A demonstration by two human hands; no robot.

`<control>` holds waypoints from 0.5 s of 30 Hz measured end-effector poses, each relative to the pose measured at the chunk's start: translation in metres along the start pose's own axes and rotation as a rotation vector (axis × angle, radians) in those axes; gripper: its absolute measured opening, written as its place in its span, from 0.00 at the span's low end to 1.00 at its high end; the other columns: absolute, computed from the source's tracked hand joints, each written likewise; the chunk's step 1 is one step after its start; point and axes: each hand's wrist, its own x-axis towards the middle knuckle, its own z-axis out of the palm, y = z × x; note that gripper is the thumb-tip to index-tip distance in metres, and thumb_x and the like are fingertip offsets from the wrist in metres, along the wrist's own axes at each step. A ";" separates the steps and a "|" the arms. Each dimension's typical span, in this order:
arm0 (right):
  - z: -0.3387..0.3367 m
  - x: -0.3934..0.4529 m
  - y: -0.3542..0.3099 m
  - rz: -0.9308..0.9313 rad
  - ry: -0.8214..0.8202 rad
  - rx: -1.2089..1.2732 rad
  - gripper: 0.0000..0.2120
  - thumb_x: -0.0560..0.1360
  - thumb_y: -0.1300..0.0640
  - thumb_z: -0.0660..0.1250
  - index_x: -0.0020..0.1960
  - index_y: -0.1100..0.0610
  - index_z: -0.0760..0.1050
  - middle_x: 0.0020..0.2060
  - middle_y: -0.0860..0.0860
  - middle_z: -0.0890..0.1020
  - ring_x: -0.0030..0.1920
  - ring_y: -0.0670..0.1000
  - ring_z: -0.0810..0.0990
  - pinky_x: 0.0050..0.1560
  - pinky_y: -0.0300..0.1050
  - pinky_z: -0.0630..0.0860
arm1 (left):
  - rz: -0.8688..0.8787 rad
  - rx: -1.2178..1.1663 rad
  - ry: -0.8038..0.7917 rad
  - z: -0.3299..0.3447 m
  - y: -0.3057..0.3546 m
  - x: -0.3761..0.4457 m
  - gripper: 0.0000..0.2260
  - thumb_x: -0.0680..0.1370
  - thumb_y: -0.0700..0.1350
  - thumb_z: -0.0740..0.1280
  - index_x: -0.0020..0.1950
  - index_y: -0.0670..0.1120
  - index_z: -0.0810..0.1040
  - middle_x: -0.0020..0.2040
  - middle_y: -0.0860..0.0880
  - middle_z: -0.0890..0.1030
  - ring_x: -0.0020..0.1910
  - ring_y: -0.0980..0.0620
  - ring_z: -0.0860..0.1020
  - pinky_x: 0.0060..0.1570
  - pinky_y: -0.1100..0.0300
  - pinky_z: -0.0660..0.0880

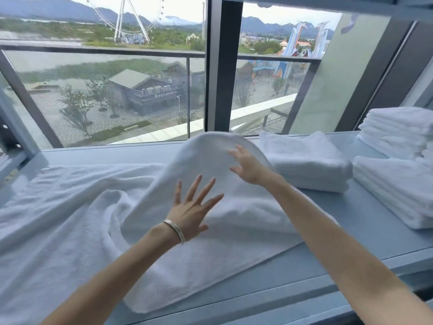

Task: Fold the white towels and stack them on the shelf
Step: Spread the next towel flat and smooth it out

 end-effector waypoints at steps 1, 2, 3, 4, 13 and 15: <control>0.003 -0.010 0.007 -0.010 -0.051 -0.043 0.24 0.78 0.60 0.61 0.73 0.58 0.62 0.74 0.58 0.59 0.74 0.55 0.57 0.71 0.44 0.52 | 0.017 -0.028 -0.016 0.002 0.004 0.003 0.35 0.77 0.56 0.63 0.76 0.59 0.44 0.74 0.53 0.31 0.69 0.45 0.26 0.65 0.36 0.31; 0.005 -0.023 0.013 -0.005 -0.084 -0.062 0.20 0.79 0.60 0.60 0.70 0.57 0.66 0.72 0.56 0.64 0.72 0.54 0.61 0.70 0.44 0.55 | 0.038 -0.069 -0.038 0.004 0.009 0.005 0.31 0.78 0.56 0.61 0.76 0.58 0.49 0.76 0.53 0.35 0.71 0.47 0.28 0.66 0.36 0.32; 0.005 -0.037 0.019 0.007 -0.104 -0.075 0.17 0.79 0.60 0.59 0.68 0.56 0.70 0.69 0.55 0.68 0.69 0.53 0.65 0.69 0.43 0.58 | 0.063 -0.116 -0.074 0.008 0.014 0.006 0.28 0.78 0.57 0.59 0.75 0.58 0.53 0.77 0.54 0.40 0.73 0.48 0.31 0.67 0.37 0.34; 0.005 -0.050 0.026 0.021 -0.132 -0.092 0.15 0.79 0.59 0.59 0.65 0.55 0.72 0.66 0.53 0.72 0.66 0.52 0.69 0.66 0.43 0.61 | 0.083 -0.160 -0.121 0.010 0.020 0.007 0.26 0.78 0.58 0.58 0.75 0.58 0.55 0.77 0.55 0.43 0.74 0.49 0.34 0.68 0.37 0.36; 0.021 -0.129 0.068 0.145 -0.326 -0.317 0.19 0.73 0.45 0.66 0.63 0.46 0.70 0.59 0.51 0.70 0.60 0.56 0.69 0.56 0.48 0.69 | 0.251 -0.196 -0.038 0.025 0.074 0.014 0.20 0.73 0.60 0.66 0.61 0.53 0.71 0.77 0.51 0.42 0.75 0.44 0.35 0.69 0.34 0.40; 0.025 -0.129 0.069 0.118 -0.258 -0.327 0.18 0.75 0.45 0.64 0.63 0.47 0.70 0.59 0.51 0.71 0.61 0.55 0.70 0.56 0.48 0.70 | 0.217 -0.191 -0.027 0.025 0.080 0.015 0.18 0.72 0.60 0.66 0.57 0.53 0.73 0.77 0.50 0.43 0.75 0.44 0.35 0.69 0.36 0.40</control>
